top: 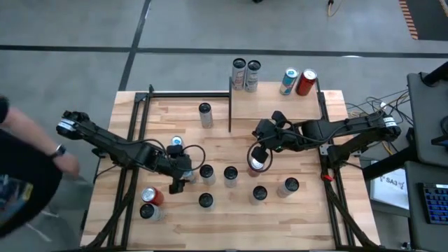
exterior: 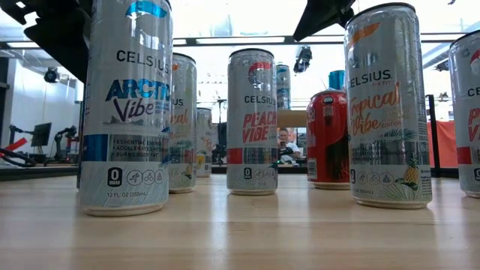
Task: Place canned beverage on shelf
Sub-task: Put the bottom blue soda can on the shelf aligned with the blue soda can
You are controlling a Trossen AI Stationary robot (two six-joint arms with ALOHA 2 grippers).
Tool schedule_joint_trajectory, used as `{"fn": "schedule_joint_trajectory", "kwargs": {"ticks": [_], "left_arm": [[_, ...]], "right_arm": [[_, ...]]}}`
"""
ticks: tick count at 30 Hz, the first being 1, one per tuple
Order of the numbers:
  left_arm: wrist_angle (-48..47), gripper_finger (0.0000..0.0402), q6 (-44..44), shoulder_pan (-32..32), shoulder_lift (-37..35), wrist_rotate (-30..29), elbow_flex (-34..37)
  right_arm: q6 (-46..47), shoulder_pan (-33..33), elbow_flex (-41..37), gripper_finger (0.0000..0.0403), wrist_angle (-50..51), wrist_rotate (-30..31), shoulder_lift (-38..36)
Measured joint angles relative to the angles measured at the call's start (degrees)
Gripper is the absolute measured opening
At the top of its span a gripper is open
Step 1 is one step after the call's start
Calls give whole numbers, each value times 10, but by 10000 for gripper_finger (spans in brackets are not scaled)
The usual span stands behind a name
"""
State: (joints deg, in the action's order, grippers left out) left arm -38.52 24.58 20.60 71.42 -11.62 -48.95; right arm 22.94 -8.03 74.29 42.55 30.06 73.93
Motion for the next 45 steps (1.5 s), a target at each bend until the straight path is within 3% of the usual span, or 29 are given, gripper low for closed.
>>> {"fn": "schedule_joint_trajectory", "kwargs": {"ticks": [6,15,28,39,45], "left_arm": [[0,223,2,0,-1,-1,0],[-37,221,21,0,-20,-16,-27],[-166,221,39,0,-22,-125,-187],[-199,221,-41,-3,-21,-153,-294],[-197,221,-79,-8,-14,-166,-320]], "right_arm": [[0,0,-2,12,-3,0,1],[-2,-1,-14,12,-22,0,2],[-49,-2,-43,12,-121,0,2],[-113,-2,-61,12,-235,-6,2],[-146,-2,-75,13,-311,-72,2]]}}
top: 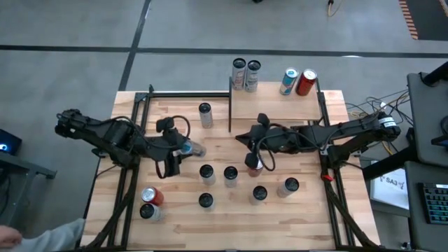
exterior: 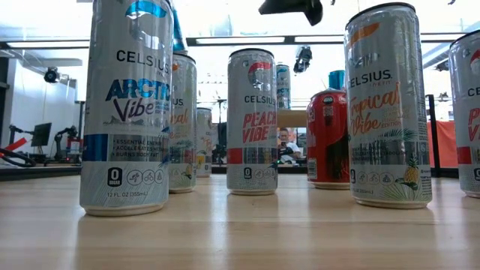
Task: Place canned beverage on shelf
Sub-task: Put the bottom blue soda can on the shelf aligned with the blue soda can
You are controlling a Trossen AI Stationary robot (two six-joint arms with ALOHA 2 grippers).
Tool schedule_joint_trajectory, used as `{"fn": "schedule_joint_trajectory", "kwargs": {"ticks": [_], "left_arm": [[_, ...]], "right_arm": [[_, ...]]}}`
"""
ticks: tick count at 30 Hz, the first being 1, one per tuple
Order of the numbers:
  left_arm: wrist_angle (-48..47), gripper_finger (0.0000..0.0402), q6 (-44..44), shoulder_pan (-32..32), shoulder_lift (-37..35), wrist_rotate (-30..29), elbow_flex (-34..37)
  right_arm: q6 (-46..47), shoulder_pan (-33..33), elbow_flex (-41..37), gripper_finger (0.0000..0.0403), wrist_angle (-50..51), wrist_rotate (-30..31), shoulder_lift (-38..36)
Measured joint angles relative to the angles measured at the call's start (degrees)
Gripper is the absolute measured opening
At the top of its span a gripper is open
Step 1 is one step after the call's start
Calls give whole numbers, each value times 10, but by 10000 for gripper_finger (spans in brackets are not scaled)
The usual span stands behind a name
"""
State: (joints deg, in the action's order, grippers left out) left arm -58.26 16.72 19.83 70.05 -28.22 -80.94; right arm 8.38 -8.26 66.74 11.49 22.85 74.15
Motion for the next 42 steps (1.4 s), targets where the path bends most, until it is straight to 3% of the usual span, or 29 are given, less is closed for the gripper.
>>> {"fn": "schedule_joint_trajectory", "kwargs": {"ticks": [5,9,13,21,27,33,42], "left_arm": [[4,221,-36,-12,9,1,-9],[26,221,-62,-21,20,1,-9],[55,221,-93,-31,35,2,-9],[126,221,-169,-57,57,3,-9],[157,221,-180,-74,67,3,-9],[194,221,-180,-82,73,2,-9],[223,229,-193,-85,77,3,-9]], "right_arm": [[-23,0,-4,18,-41,-23,0],[-31,0,-4,50,-50,-23,0],[-37,0,-4,111,-56,-23,6],[-155,-8,-4,261,-120,-24,57],[-186,-5,-4,327,-183,-15,85],[-213,3,-4,338,-244,12,109],[-245,6,-4,304,-305,22,125]]}}
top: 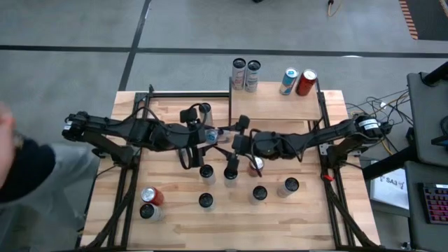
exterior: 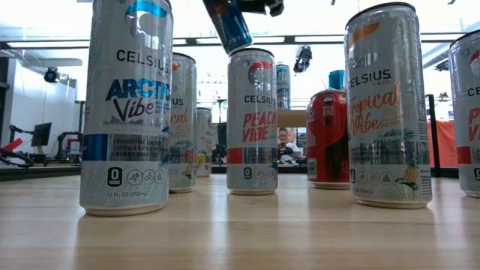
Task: Place canned beverage on shelf
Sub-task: Put the bottom blue soda can on the shelf aligned with the blue soda can
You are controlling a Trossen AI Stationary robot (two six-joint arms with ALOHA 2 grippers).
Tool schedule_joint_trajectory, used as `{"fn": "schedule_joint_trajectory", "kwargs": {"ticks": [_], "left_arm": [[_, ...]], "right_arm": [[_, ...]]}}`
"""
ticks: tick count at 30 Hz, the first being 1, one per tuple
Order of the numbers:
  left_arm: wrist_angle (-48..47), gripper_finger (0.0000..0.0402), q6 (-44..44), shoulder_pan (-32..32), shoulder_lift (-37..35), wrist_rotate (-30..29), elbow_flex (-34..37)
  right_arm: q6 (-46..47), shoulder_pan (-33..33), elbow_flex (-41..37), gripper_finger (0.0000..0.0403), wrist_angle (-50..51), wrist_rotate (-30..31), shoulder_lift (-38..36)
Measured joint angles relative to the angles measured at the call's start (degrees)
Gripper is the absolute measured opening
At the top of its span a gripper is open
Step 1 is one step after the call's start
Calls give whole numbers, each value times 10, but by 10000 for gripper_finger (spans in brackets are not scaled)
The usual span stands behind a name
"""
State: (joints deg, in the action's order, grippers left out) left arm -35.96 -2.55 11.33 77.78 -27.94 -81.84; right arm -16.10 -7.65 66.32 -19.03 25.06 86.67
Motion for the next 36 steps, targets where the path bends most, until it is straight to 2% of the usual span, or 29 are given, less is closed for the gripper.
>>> {"fn": "schedule_joint_trajectory", "kwargs": {"ticks": [7,15,23,26,32,36], "left_arm": [[20,248,-32,0,0,0,0],[49,259,-79,-11,0,-2,-1],[81,313,-144,-34,-2,-9,-1],[92,329,-179,-37,-9,4,-1],[91,343,-183,-44,-31,38,-1],[106,341,-179,-42,-42,78,5]], "right_arm": [[19,11,0,220,-2,1,1],[75,18,0,219,6,5,-17],[120,40,-1,219,39,31,-42],[132,58,-1,219,93,43,-58],[158,111,-2,219,225,71,-124],[157,150,-47,219,245,68,-179]]}}
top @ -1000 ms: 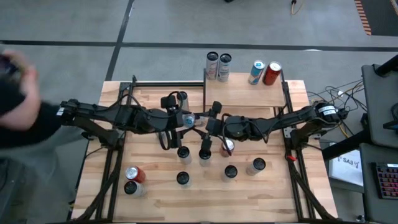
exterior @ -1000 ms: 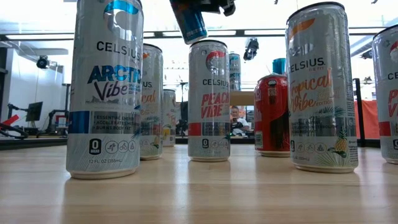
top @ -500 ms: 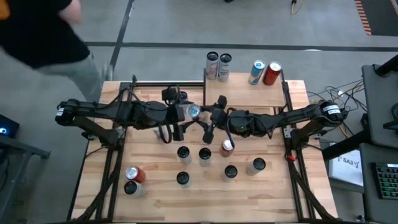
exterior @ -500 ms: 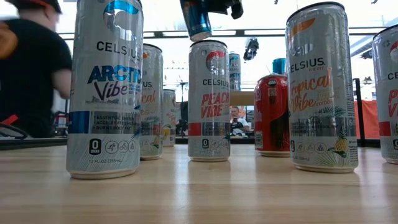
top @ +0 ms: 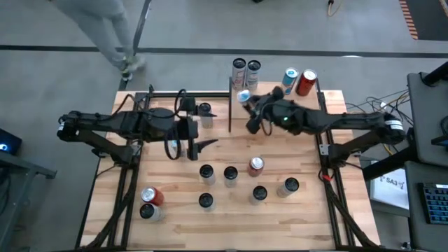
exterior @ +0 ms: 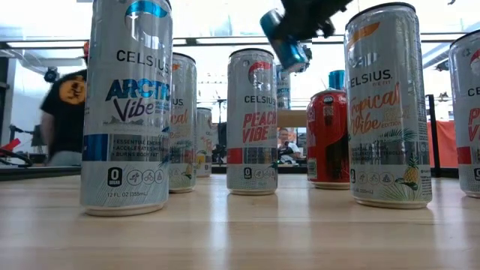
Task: Place canned beverage on shelf
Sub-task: Put the bottom blue soda can on the shelf aligned with the blue soda can
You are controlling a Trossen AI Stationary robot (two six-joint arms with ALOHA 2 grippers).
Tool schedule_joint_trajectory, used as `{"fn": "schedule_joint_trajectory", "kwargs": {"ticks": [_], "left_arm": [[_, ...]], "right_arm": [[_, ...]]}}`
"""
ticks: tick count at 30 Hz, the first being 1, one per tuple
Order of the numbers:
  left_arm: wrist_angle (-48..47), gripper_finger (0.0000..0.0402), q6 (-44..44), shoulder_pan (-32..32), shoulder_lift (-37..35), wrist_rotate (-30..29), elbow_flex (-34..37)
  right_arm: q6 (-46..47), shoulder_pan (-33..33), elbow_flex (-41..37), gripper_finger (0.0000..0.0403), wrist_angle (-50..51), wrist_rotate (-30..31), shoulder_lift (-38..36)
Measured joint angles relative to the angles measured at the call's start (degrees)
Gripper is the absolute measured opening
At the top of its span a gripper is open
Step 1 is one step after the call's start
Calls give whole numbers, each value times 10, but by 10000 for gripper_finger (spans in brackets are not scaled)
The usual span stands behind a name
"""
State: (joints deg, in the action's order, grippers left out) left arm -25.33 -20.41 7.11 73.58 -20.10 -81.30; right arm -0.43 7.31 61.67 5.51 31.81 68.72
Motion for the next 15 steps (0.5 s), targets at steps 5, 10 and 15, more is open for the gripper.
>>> {"fn": "schedule_joint_trajectory", "kwargs": {"ticks": [5,10,15], "left_arm": [[28,340,3,-1,-6,-2,24],[68,340,4,-1,-7,-1,54],[108,340,0,-1,-9,-2,85]], "right_arm": [[18,43,-87,219,-23,-6,-90],[36,68,-190,219,-93,-32,-176],[60,93,-265,219,-139,-32,-238]]}}
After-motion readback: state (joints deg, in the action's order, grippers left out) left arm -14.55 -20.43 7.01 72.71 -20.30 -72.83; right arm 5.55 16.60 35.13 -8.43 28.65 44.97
